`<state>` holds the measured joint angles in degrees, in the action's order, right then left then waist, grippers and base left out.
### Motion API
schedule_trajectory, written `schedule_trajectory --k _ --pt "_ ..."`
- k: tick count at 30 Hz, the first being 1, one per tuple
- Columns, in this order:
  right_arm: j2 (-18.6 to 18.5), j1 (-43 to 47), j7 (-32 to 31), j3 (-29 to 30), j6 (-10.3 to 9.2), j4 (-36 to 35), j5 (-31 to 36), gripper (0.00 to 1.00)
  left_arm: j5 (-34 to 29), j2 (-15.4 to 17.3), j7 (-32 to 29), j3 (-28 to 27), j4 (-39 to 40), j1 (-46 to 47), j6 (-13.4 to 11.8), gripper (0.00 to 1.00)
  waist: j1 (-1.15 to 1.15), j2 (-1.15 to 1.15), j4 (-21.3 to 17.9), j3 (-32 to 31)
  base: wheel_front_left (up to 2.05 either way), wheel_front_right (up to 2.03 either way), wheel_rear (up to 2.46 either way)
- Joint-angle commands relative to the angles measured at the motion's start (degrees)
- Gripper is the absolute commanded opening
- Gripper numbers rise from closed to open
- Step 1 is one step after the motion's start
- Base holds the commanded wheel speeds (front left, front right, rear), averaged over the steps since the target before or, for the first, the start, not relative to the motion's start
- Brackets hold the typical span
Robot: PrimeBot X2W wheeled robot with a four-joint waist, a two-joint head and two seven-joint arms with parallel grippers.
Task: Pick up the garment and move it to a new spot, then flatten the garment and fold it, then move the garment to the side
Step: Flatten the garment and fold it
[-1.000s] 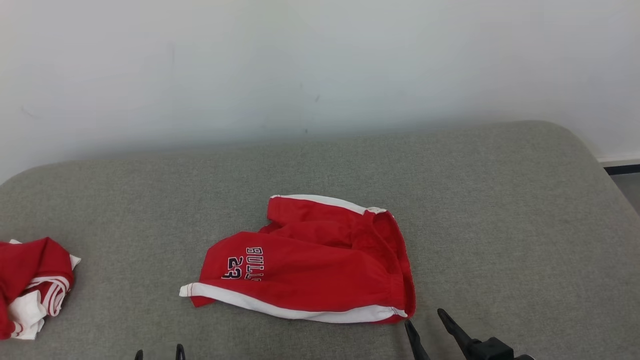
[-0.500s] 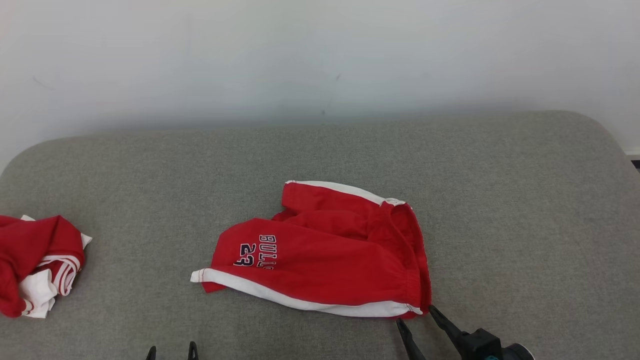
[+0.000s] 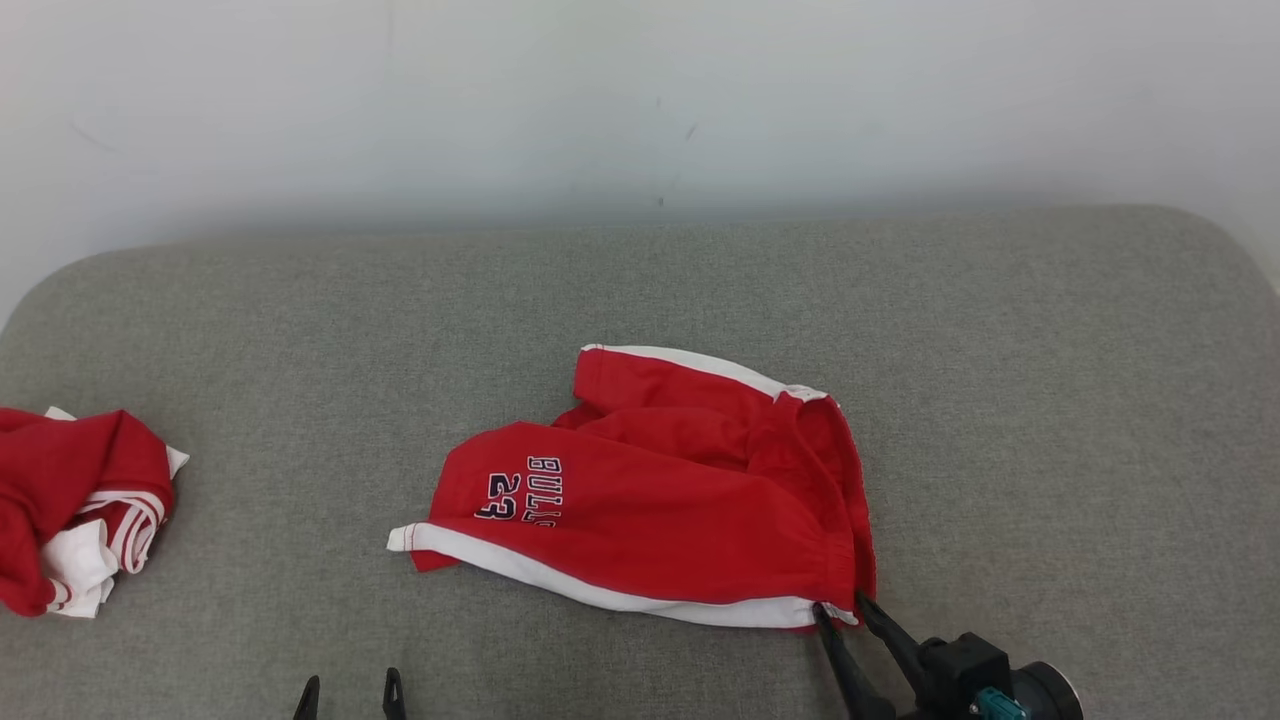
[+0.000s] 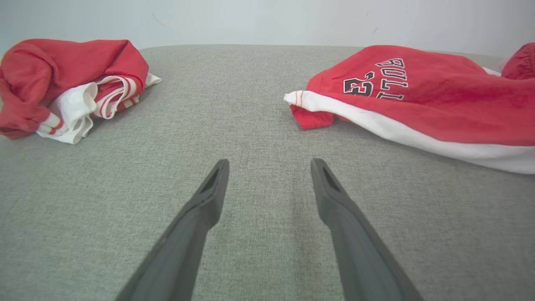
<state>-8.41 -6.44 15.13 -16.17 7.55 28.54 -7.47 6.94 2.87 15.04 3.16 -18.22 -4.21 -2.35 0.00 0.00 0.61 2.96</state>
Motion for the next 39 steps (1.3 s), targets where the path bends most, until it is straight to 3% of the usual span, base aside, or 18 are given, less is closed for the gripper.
schedule_trajectory --k 1,4,5,12,27,35,38,39 --pt "-0.1 -0.5 0.0 0.1 -0.13 0.0 0.2 0.49 0.4 0.0 0.2 0.0 -0.1 0.7 -0.1 1.0 0.0 0.0 0.1 0.1 0.0 0.0 0.0" --pt "-0.1 -0.5 0.0 0.0 -0.13 0.4 0.2 0.17 0.4 0.0 0.2 0.0 0.0 0.9 -0.1 1.0 0.0 0.0 0.1 0.4 0.0 0.0 0.0" --pt "-0.1 -0.7 0.0 0.0 -0.13 0.5 0.1 0.0 0.4 0.0 0.2 0.0 0.0 1.0 -0.1 1.0 0.0 0.0 0.1 0.5 0.0 0.0 0.0" --pt "-1.3 -1.2 0.0 1.4 -0.13 -0.8 -0.5 0.0 1.6 0.0 0.2 0.0 -0.4 2.2 0.3 1.0 0.0 0.0 -0.5 1.2 0.0 0.0 0.0" --pt "-3.0 -2.1 0.0 2.5 -0.13 -3.2 -1.7 0.0 9.8 0.0 0.2 2.6 -7.9 6.8 7.8 1.0 0.0 0.0 -2.9 3.3 0.0 0.0 0.0" --pt "-3.3 -3.1 0.0 1.9 -0.13 -3.4 -2.0 0.0 10.7 0.0 0.2 3.1 -9.9 9.2 8.8 1.0 0.0 0.0 -3.6 4.9 0.0 0.0 0.0" --pt "-3.3 -3.2 0.0 2.0 -0.13 -3.3 -2.1 0.0 10.8 0.0 0.2 3.2 -10.2 9.1 9.2 0.72 0.0 0.0 -3.8 4.9 0.0 0.0 0.0" --pt "-3.3 -3.2 0.0 2.0 -0.13 -3.3 -2.1 0.0 10.8 0.0 0.2 3.2 -10.2 9.1 9.2 0.72 0.0 0.0 -3.8 4.9 0.0 0.0 0.0"
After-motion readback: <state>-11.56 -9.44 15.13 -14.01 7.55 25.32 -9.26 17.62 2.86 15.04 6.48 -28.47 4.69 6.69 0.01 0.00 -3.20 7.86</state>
